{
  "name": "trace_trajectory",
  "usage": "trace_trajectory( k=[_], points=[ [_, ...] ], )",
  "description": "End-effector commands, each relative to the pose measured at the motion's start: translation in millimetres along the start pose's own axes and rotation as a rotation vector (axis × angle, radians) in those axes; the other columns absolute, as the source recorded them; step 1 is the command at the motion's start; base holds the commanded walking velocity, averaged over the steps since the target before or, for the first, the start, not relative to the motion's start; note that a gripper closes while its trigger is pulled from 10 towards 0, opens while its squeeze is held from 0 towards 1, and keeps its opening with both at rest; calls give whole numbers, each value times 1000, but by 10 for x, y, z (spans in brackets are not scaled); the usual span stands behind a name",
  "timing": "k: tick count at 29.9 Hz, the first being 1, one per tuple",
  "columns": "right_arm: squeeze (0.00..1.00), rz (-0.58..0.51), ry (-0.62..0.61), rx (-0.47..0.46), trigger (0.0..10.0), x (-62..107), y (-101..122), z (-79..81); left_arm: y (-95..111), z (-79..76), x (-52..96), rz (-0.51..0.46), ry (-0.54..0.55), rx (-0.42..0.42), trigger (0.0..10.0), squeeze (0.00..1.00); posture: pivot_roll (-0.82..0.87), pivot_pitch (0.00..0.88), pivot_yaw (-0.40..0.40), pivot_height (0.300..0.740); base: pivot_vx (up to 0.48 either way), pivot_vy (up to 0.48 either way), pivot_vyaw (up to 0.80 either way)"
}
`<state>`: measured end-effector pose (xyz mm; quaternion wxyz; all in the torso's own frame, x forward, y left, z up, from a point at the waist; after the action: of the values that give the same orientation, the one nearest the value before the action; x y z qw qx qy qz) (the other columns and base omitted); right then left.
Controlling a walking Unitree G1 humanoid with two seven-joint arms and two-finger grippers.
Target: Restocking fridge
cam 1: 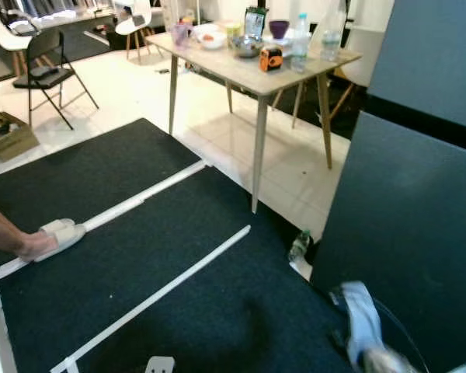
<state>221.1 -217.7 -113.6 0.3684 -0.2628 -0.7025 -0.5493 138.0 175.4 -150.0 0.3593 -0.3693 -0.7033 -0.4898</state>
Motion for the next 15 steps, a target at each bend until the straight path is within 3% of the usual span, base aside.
trace_trajectory(
  k=[1,2,3,5,12,15],
  points=[
    [0,9,-33,-4,10000,-2,9,-45,-141,-12,10,56,-4,-22,10000,0,-10,5,12,740,0,0,0],
    [0,78,-47,1,10000,46,-229,-63,-128,-19,6,56,-7,-28,10000,0,-10,0,11,740,0,0,0],
    [0,78,-47,1,10000,46,-229,-63,-128,-19,6,56,-7,-28,10000,0,-10,0,11,740,0,0,0],
    [0,182,-60,27,10000,142,-585,-74,-103,-35,-3,53,-10,-37,10000,0,-11,0,6,740,0,0,0],
    [0,205,-62,42,10000,183,-683,-108,-110,-58,-12,61,-12,-47,10000,0,-20,0,-14,740,0,0,0],
    [0,227,-65,108,10000,193,-689,-162,-115,-66,-13,66,-17,-53,10000,0,-24,0,-23,740,0,0,765]
  ],
)
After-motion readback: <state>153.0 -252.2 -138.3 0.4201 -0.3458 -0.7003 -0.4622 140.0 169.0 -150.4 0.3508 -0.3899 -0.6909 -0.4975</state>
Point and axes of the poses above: a point about 5 cm out from each wrist's last joint towards the gripper, its own x axis pointing back from the gripper into the wrist, its own y axis along the axis of the wrist's last joint, z = x × y, the point moved 5 cm from there along -x, pointing out of the wrist towards the gripper, and after that the axes turned 14 degrees about x, right-handed, at the moved point
